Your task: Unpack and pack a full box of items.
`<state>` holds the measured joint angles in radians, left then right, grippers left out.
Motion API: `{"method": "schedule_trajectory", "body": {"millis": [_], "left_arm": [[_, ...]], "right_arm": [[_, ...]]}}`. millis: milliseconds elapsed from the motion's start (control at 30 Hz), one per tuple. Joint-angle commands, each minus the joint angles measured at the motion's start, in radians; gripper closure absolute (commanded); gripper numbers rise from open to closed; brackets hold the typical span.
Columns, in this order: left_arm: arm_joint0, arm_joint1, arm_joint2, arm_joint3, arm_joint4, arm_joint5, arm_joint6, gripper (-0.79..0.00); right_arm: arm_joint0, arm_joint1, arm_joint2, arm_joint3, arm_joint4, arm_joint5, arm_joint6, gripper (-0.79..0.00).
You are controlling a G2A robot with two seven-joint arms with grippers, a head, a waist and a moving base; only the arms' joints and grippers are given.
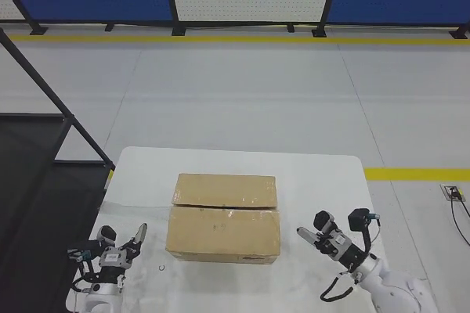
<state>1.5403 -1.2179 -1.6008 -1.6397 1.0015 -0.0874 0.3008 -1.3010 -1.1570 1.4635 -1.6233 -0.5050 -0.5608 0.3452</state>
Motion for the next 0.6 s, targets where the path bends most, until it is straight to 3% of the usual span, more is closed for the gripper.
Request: {"method": "schedule_trajectory", "body": {"millis": [0,167,467,567], "left_arm": [[0.017,0.0,-0.03,-0.014,-0.053,-0.019,0.019,-0.785],[0.027,-0.001,-0.052,-0.022,-0.088,-0.016,0.026,-0.785],[0.027,-0.001,-0.052,-0.022,-0.089,-0.017,0.024,-0.785],[0.017,-0.001,-0.045,-0.028,-0.096,-0.04,-0.015,-0.785]], "right_arm": [[0.054,0.0,-0.011,0.044,0.126,-0.018,0.069,-0.785],[0.151,0.004,-0.032,0.115,0.287,-0.042,0.222,-0.785],[0.15,0.004,-0.034,0.115,0.291,-0.039,0.22,-0.785],[0.159,-0.001,-0.057,0.136,0.36,-0.027,0.218,-0.785]]}}
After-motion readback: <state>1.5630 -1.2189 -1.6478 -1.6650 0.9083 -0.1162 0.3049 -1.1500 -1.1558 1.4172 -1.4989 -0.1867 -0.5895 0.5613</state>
